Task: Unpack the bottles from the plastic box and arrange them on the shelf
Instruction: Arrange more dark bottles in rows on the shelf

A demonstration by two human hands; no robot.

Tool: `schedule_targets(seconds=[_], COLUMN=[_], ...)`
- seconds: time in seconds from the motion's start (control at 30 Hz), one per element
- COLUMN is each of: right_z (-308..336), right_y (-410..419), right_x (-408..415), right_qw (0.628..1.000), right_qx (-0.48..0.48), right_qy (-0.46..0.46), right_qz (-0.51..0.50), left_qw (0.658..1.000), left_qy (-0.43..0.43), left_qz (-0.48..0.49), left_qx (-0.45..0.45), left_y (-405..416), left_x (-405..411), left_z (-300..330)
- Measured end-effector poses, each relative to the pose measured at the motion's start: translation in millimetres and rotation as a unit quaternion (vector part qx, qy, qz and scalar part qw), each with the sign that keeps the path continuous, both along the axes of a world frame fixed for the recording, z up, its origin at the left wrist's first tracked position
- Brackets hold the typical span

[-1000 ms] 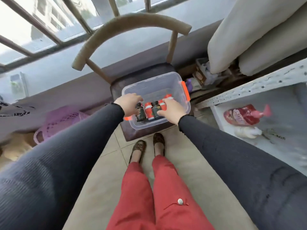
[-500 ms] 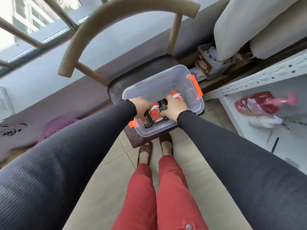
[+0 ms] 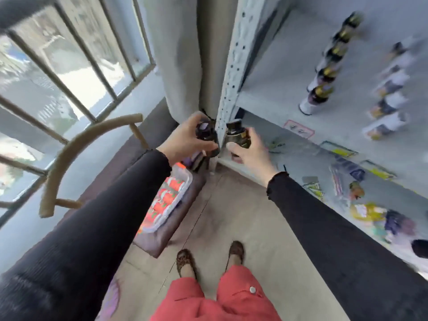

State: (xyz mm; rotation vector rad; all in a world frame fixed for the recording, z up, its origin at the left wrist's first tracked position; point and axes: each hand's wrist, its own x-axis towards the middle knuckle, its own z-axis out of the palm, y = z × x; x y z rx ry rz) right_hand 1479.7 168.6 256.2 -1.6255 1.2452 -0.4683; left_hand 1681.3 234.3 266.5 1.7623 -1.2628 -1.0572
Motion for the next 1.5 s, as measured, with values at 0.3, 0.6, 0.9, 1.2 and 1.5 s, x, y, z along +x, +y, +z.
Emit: schedule_targets(seconds=[0.3, 0.6, 0.9, 1.2, 1.5], right_z=[118.5, 160.0, 169.9, 158.5, 143.5], right_y=[-14.6, -9.8, -85.0, -208.5, -286.1], right_x=[-282.9, -563.5, -726.4, -826.9, -909.6], right_qw=[0.963, 0.935, 0.924, 0.91, 0.891], right_qx=[-0.111, -0.127, -0.078, -0.072, -0.081], right_qy=[-0.093, -0.124, -0.189, -0.173, -0.12], right_qz=[-0.227, -0.306, -0.323, -0.371, -0.43], left_qw=[0.97, 0.922, 0.883, 0.896, 0.938], left_qy=[0.079, 0.231, 0.35, 0.298, 0.077], left_qz=[-0.198, -0.295, -0.313, -0.33, -0.334], left_qx=[-0.114, -0.098, 0.007, -0.001, -0.051], left_y=[-117.7, -150.9, -227.0, -381.4, -517.6], left_x=[-285.7, -589.0, -758.7, -854.5, -936.8], left_z=[115.5, 148.6, 178.6, 154.8, 131.5])
